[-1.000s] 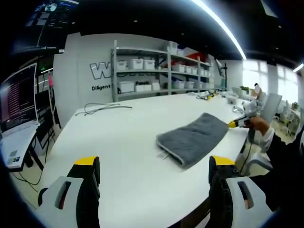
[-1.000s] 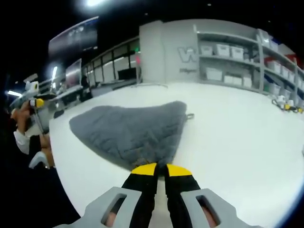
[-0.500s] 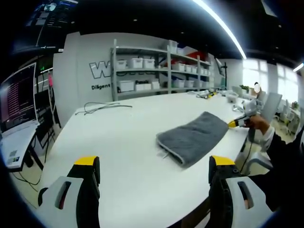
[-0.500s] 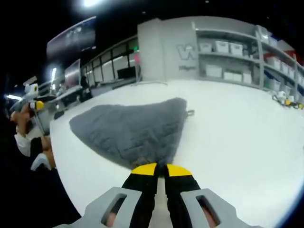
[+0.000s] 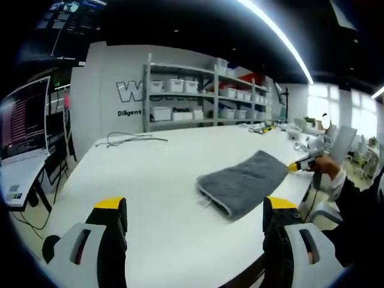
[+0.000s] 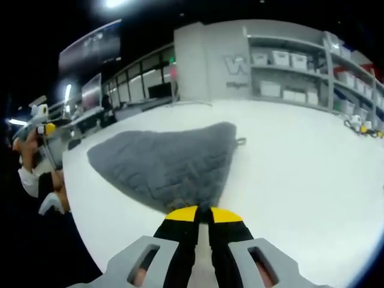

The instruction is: Open the folded towel by lifting each exposed corner and separating the folded layers until the towel lies flat within the target outline without major curled edges

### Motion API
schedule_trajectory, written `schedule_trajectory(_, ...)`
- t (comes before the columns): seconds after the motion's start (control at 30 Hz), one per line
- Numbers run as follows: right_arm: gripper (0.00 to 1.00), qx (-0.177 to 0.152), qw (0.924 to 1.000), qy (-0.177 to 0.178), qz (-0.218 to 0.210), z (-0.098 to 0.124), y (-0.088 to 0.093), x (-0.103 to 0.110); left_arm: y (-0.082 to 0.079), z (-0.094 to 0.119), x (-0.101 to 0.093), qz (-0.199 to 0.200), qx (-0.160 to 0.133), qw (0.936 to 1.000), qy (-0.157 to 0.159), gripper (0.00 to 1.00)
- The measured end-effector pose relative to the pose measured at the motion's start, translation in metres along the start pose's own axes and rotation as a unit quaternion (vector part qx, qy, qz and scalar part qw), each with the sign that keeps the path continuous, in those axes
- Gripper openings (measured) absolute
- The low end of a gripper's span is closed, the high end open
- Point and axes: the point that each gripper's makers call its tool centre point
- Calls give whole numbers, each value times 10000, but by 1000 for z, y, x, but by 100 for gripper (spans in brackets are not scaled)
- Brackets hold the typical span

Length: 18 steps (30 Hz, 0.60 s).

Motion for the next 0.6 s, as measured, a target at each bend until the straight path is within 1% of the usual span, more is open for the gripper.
schedule_trajectory(0.07, 3, 0, 10000, 0, 9, 0, 0, 0, 0, -1, -2, 76, -24, 10000, 15, 92)
schedule_trajectory(0.13, 3, -1, 10000, 1, 8, 0, 0, 0, -3, -3, -7, 326, -139, 9993, 101, 92)
schedule_trajectory(0.17, 3, -1, 10000, 3, 4, 0, 0, 0, -4, -3, -8, 353, -158, 9992, 116, 91)
schedule_trajectory(0.3, 3, -4, 10000, 11, -3, -1, -1, -1, -2, -4, -10, 292, -133, 9994, 119, 91)
schedule_trajectory(0.4, 3, -9, 10000, 12, -11, -1, -1, -1, -1, -4, -11, 304, -115, 9994, 140, 88)
schedule_trajectory(0.5, 4, -8, 10000, 8, -10, -1, -1, -1, 0, -6, -17, 416, -128, 9987, 276, 84)
schedule_trajectory(0.6, 4, -5, 10000, 6, -2, -1, -1, -1, 1, -7, -21, 425, -119, 9984, 362, 80)
Point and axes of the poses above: the point that each gripper's makers call its tool centre point, and the gripper's own axes: z roughly backward along the fingers, x roughly to its left, y roughly out of its underside, and after that the axes turned 12 degrees about -x, right-handed
